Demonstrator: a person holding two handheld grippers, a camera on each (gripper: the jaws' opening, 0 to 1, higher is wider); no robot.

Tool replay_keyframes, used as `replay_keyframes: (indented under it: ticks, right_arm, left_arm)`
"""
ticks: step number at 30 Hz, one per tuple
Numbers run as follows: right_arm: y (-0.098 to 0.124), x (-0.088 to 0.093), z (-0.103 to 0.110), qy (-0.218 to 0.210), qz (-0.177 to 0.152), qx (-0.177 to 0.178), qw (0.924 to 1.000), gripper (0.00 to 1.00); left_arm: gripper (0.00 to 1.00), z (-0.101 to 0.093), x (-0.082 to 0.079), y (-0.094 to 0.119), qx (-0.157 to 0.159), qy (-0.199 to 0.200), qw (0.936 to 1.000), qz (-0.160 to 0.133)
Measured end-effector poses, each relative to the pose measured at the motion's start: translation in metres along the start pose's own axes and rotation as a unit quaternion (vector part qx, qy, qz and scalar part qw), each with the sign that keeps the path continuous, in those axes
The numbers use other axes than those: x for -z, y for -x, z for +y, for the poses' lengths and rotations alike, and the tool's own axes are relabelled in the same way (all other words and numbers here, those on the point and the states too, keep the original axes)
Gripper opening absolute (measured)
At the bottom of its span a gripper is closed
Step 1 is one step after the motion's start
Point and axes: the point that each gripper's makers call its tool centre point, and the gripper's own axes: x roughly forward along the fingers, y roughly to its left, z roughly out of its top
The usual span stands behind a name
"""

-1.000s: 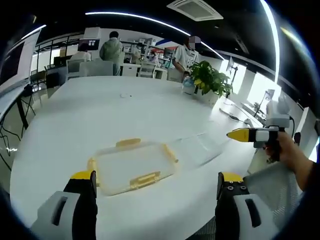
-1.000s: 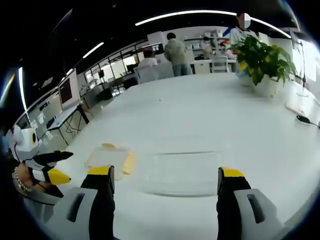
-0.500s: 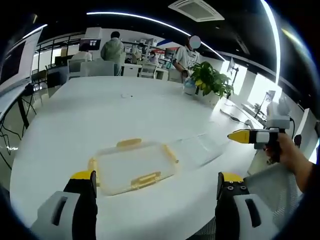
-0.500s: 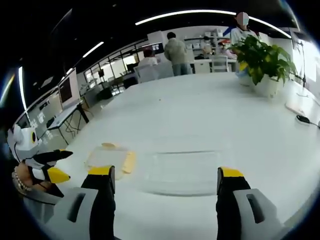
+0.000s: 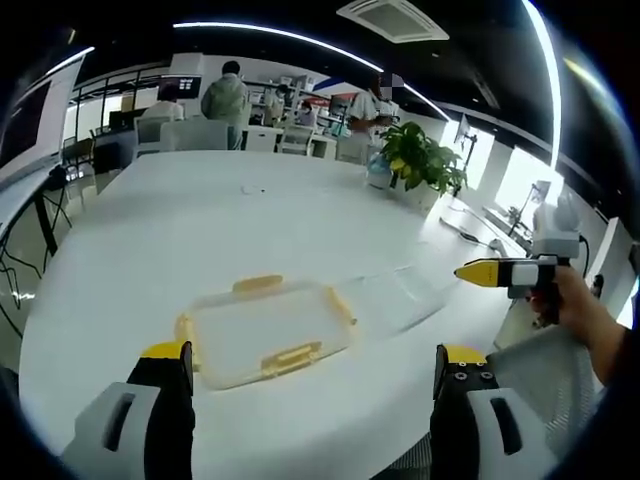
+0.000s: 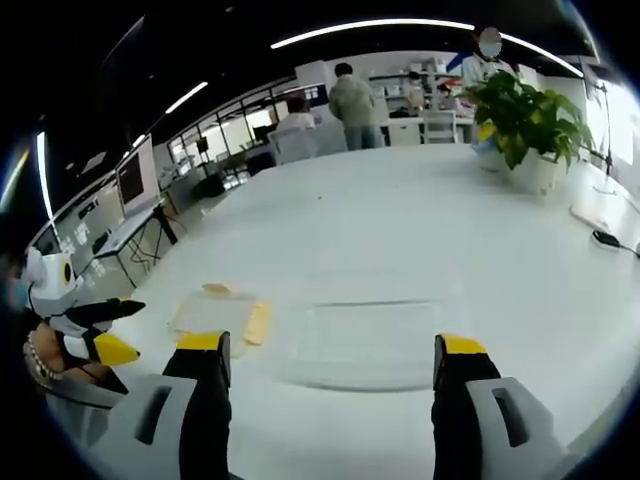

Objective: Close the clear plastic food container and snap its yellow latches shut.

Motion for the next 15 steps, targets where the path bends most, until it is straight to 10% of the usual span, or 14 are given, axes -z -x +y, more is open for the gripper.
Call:
replay_keyframes:
  ticks: [15]
  right_arm:
    - [-0.001,0.0006,0.0019,0.006,0.004,-0.003,1.0,0.8]
  left_arm:
    - [0.99,-0.0006,0.0017,-0.0011,0.002,-0.003,1.0,0.006]
